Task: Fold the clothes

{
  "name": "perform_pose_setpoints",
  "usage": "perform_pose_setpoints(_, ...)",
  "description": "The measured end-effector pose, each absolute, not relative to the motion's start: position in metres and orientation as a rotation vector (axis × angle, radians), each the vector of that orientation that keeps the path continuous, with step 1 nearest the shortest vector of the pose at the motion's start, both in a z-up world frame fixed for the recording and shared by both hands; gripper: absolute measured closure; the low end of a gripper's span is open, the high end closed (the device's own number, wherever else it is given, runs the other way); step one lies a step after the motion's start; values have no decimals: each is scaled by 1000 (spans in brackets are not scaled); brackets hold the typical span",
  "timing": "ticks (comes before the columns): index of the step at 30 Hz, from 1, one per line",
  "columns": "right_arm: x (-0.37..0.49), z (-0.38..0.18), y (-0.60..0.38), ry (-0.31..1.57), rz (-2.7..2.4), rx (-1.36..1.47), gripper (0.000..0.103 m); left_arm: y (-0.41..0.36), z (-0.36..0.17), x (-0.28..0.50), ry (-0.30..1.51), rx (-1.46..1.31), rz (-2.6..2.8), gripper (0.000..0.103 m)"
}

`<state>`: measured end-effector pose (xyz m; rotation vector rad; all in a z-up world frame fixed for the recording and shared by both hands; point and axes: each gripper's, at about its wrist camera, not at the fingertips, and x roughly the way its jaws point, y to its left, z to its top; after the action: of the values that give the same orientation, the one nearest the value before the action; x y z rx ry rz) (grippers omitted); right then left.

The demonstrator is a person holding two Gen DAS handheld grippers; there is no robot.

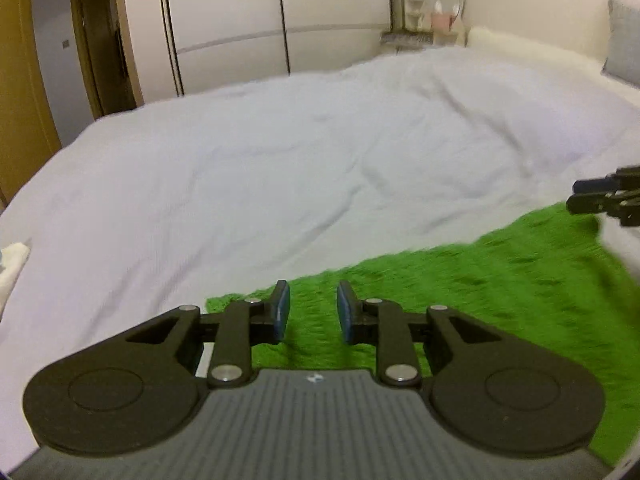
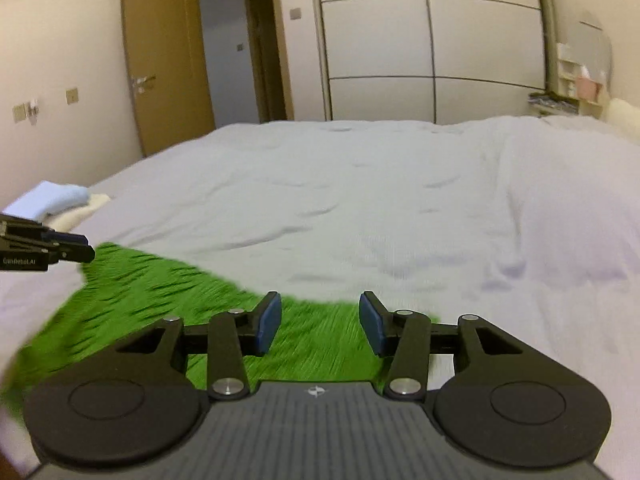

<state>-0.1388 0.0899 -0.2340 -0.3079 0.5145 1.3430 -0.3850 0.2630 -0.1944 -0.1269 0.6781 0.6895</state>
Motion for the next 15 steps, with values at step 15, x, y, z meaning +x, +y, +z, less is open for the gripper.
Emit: perform_pose_setpoints(15,-81,-295,77,800,1212,-166,81,273,-213,-433,677,-349,822,83)
